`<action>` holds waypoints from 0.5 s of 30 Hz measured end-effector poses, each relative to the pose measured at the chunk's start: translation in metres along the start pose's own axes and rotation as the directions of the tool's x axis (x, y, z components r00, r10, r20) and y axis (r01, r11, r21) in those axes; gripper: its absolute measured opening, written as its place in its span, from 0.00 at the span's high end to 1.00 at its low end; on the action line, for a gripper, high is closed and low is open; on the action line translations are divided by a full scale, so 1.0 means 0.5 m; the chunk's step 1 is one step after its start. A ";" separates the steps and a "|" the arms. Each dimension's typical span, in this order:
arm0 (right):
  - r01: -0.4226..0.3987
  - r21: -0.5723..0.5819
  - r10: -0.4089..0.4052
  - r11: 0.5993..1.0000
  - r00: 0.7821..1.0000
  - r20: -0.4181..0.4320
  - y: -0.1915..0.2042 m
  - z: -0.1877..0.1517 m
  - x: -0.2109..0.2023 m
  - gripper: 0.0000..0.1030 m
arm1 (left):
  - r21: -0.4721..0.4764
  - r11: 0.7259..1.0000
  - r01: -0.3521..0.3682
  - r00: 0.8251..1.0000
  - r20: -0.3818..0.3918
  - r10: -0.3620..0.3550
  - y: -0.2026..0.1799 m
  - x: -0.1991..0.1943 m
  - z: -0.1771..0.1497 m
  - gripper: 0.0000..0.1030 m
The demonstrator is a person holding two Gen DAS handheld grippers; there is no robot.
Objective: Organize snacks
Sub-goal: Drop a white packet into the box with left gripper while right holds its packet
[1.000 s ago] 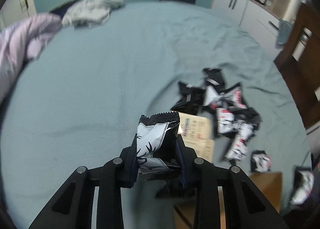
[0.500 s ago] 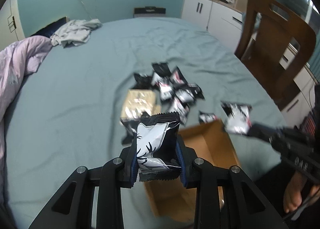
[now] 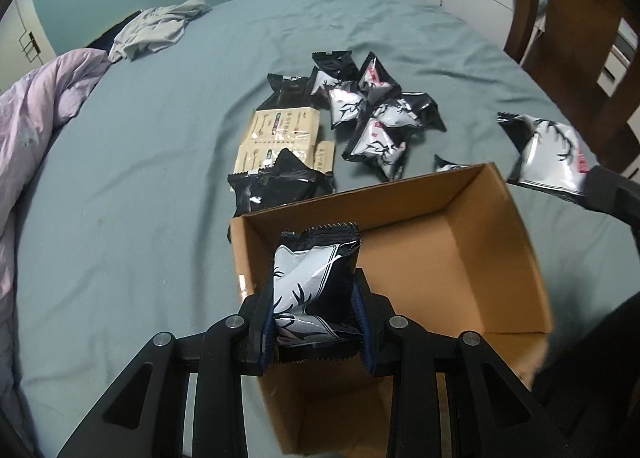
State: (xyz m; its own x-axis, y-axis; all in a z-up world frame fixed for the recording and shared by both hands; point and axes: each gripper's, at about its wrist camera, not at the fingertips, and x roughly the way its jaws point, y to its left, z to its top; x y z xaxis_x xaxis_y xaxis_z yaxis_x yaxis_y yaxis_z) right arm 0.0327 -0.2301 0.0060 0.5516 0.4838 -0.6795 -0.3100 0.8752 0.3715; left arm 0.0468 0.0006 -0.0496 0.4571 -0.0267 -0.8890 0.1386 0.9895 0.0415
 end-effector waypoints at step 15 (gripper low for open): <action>0.034 0.002 -0.034 0.999 0.999 -0.036 0.004 0.004 0.019 0.96 | 0.045 0.999 -0.016 0.999 0.030 0.014 -0.020 0.012 0.003 0.51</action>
State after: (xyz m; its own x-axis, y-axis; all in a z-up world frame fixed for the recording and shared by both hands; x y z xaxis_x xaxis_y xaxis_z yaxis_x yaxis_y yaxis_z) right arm 0.0392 -0.2237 0.0016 0.5337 0.4536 -0.7137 -0.2897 0.8910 0.3497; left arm 0.0495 -0.0097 -0.0549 0.4855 -0.0169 -0.8741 0.1708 0.9824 0.0759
